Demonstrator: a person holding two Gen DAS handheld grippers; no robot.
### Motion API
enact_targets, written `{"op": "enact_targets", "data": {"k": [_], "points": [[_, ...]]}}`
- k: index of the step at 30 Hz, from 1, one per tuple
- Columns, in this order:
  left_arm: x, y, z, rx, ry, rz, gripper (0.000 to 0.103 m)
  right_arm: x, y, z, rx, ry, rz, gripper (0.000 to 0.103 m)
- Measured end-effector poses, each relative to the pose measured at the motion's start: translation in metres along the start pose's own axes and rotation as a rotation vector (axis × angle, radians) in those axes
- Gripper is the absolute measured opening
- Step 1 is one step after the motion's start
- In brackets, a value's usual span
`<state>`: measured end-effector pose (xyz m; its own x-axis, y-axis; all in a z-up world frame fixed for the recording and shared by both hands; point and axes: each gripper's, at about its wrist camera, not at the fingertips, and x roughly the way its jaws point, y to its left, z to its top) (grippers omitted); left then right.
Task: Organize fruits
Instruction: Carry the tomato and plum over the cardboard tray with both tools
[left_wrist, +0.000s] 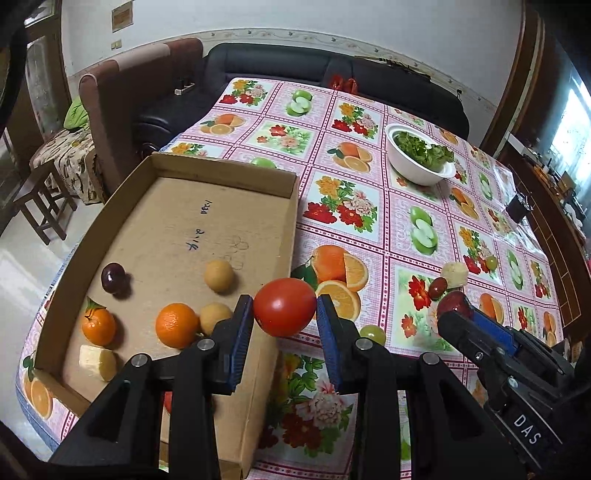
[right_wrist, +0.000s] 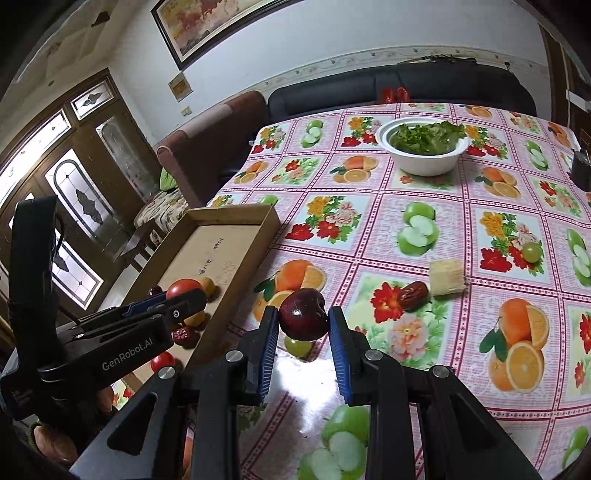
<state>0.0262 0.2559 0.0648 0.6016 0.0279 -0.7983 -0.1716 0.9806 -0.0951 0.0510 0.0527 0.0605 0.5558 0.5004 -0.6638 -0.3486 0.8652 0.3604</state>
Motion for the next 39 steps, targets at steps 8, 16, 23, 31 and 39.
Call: {"op": "enact_targets", "data": {"k": [8,16,23,31,39], "points": [[-0.006,0.008,0.001,-0.012,-0.009,-0.005,0.033,0.003,0.005,-0.001,-0.011,0.008,0.003,0.028],[-0.009,0.017,0.002,-0.03,-0.015,-0.001,0.033,0.004,0.008,-0.004,-0.015,0.018,0.006,0.028],[-0.015,0.034,0.005,-0.055,-0.026,0.0,0.033,0.005,0.012,-0.007,-0.024,0.027,0.011,0.028],[-0.024,0.069,0.017,-0.111,-0.049,0.028,0.033,0.01,0.017,-0.008,-0.032,0.039,0.018,0.028],[-0.018,0.102,0.026,-0.162,-0.042,0.067,0.033,0.021,0.036,-0.006,-0.068,0.059,0.042,0.028]]}}
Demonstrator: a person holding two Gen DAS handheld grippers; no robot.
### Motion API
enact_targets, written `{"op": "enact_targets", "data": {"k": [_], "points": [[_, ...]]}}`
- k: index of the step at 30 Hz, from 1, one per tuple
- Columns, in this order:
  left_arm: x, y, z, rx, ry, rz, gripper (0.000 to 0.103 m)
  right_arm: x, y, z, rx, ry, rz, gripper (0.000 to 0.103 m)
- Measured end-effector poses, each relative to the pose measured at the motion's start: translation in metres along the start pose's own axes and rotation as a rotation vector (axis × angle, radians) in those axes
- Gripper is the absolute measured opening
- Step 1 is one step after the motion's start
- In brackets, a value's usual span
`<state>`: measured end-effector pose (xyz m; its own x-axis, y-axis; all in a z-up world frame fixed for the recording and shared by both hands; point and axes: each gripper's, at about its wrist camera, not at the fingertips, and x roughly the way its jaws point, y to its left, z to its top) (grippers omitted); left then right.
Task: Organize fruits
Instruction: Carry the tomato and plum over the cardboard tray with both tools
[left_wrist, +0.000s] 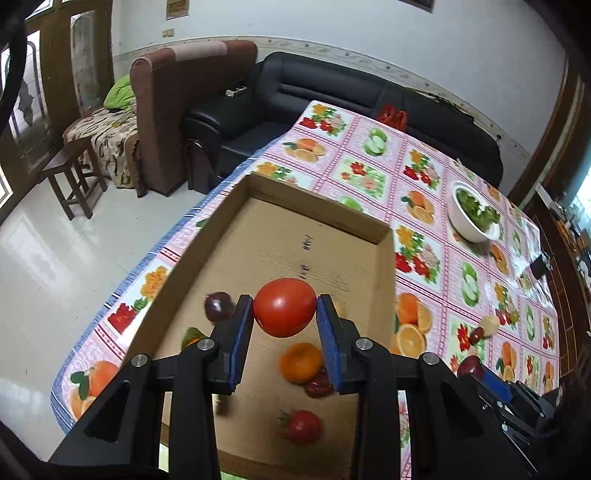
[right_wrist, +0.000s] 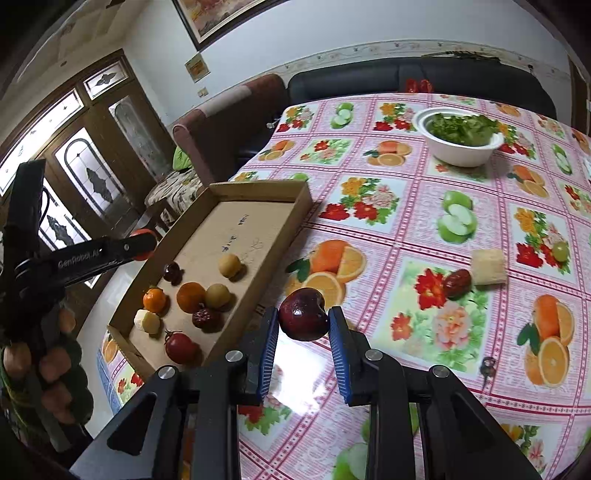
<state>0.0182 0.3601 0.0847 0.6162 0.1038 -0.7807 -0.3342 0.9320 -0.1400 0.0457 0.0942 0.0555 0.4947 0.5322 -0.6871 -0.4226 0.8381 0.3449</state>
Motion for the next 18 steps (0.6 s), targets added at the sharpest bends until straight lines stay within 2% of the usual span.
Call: {"op": "enact_targets", "data": {"k": [13,18], "points": [[0.021,0.014,0.007,-0.015,0.038,0.002,0.033,0.035,0.047,0.03,-0.108,0.015,0.046,0.028],[0.03,0.02,0.008,-0.021,0.054,0.006,0.033,0.048,0.052,0.038,-0.121,0.024,0.053,0.028]]}}
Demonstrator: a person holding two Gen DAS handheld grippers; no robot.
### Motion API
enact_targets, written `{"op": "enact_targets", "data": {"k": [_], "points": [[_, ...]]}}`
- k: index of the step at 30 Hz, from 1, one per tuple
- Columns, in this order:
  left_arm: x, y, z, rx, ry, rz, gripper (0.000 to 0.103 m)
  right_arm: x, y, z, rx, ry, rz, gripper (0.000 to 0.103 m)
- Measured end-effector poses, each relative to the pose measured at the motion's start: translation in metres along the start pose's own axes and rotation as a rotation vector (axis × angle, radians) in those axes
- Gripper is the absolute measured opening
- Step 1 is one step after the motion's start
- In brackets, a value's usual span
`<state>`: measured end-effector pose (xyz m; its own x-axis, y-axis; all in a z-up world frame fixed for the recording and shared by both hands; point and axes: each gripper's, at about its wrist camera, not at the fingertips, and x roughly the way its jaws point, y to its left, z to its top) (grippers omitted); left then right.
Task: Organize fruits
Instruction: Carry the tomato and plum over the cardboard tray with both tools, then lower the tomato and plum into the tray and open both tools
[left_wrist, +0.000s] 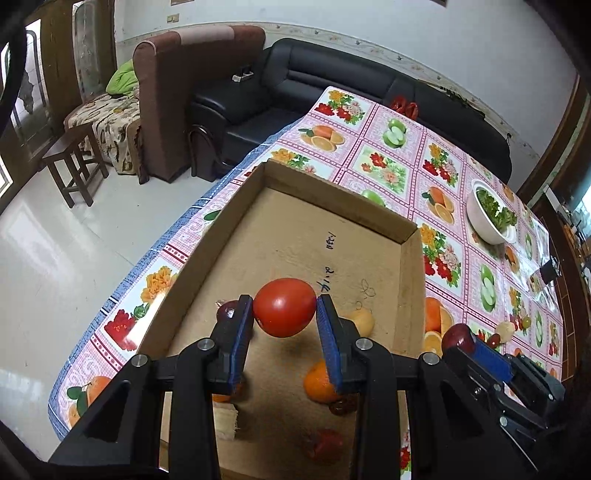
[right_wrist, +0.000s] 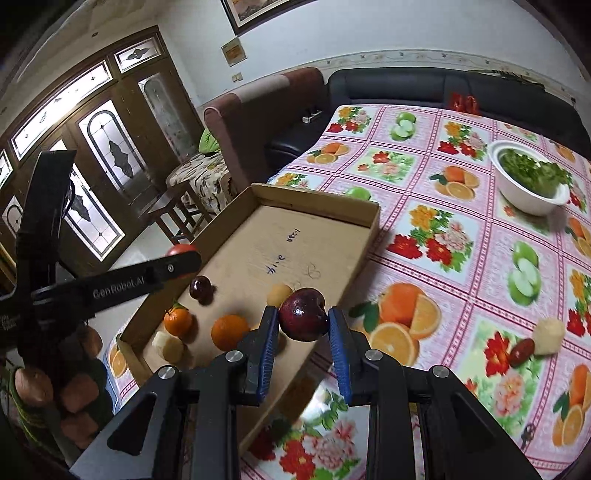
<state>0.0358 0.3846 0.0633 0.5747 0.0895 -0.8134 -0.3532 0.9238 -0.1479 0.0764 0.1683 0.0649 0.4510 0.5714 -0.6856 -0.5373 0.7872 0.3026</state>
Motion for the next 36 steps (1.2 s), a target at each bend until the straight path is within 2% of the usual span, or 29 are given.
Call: {"op": "enact_targets", "data": {"k": [13,31,36], "points": [[0.033,-0.007,0.021,0.016,0.05,0.044,0.033,0.042,0.011,0.031,-0.04,0.026,0.005,0.028],[0.065,-0.017,0.008,0.029,0.154,0.044,0.033,0.1,-0.003,0.048,-0.082,0.114,0.005,0.028],[0.064,-0.017,0.006,0.023,0.153,0.047,0.033,0.108,-0.003,0.047,-0.104,0.147,0.008,0.029]]}}
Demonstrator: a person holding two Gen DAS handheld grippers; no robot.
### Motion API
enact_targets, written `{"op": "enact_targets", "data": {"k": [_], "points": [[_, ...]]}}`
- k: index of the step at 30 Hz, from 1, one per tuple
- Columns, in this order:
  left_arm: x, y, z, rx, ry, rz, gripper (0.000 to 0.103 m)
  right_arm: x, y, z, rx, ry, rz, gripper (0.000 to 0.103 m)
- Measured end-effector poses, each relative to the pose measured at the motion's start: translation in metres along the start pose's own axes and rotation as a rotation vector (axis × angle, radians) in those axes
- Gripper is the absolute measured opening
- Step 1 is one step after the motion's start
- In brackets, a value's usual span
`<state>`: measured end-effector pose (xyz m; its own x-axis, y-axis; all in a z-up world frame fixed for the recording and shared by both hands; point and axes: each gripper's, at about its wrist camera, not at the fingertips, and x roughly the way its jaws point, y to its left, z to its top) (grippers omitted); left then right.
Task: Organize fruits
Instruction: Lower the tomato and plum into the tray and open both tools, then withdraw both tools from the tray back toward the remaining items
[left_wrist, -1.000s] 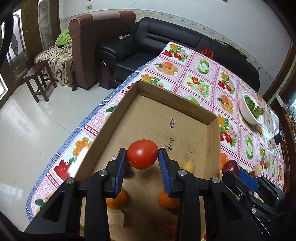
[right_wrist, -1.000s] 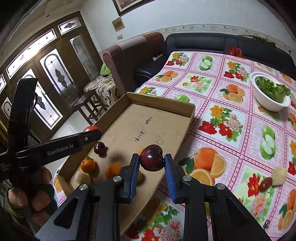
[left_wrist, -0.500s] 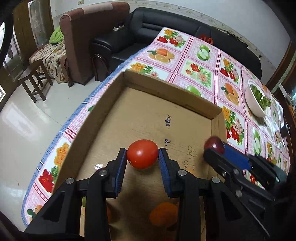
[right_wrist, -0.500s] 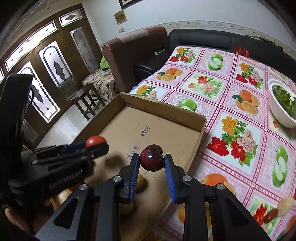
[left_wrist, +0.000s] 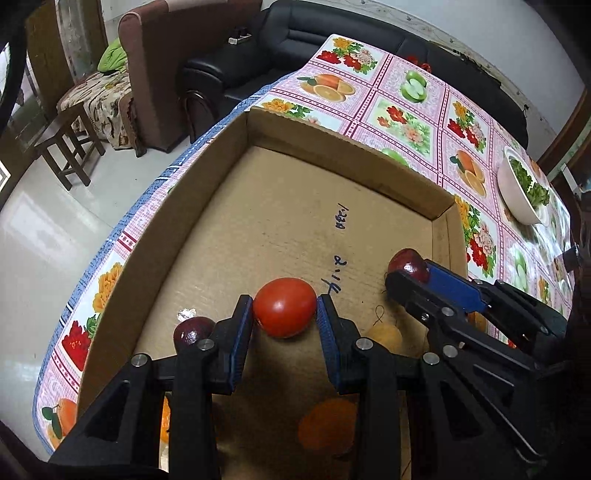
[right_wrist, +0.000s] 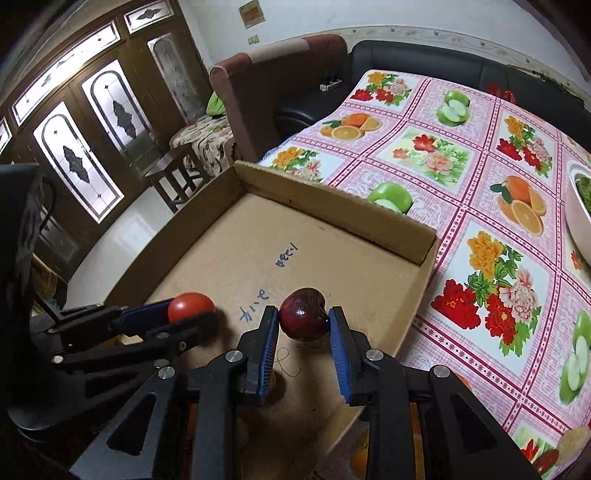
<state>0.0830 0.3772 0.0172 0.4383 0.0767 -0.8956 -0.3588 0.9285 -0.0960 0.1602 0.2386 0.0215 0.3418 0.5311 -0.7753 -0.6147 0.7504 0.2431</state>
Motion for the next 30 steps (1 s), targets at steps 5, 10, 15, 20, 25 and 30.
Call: {"op": "enact_targets", "data": {"k": [5,10,15,20,25,30], "points": [[0.004,0.003,-0.001,-0.029,0.019,-0.018,0.038,0.003,0.0,-0.001,-0.016,0.014,-0.005,0.029],[0.003,0.003,-0.002,-0.043,0.029,-0.021,0.043,0.001,-0.002,-0.003,-0.022,0.005,-0.006,0.029],[-0.007,0.008,-0.005,-0.074,0.011,-0.057,0.043,-0.008,-0.003,-0.006,-0.019,-0.013,-0.007,0.036],[-0.02,0.009,-0.008,-0.092,-0.012,-0.078,0.043,-0.03,-0.003,-0.012,-0.024,-0.056,0.01,0.039],[-0.037,0.001,-0.015,-0.082,-0.039,-0.099,0.043,-0.057,-0.011,-0.024,0.014,-0.097,0.016,0.039],[-0.056,-0.01,-0.025,-0.061,-0.064,-0.135,0.043,-0.09,-0.026,-0.048,0.072,-0.139,0.017,0.039]]}}
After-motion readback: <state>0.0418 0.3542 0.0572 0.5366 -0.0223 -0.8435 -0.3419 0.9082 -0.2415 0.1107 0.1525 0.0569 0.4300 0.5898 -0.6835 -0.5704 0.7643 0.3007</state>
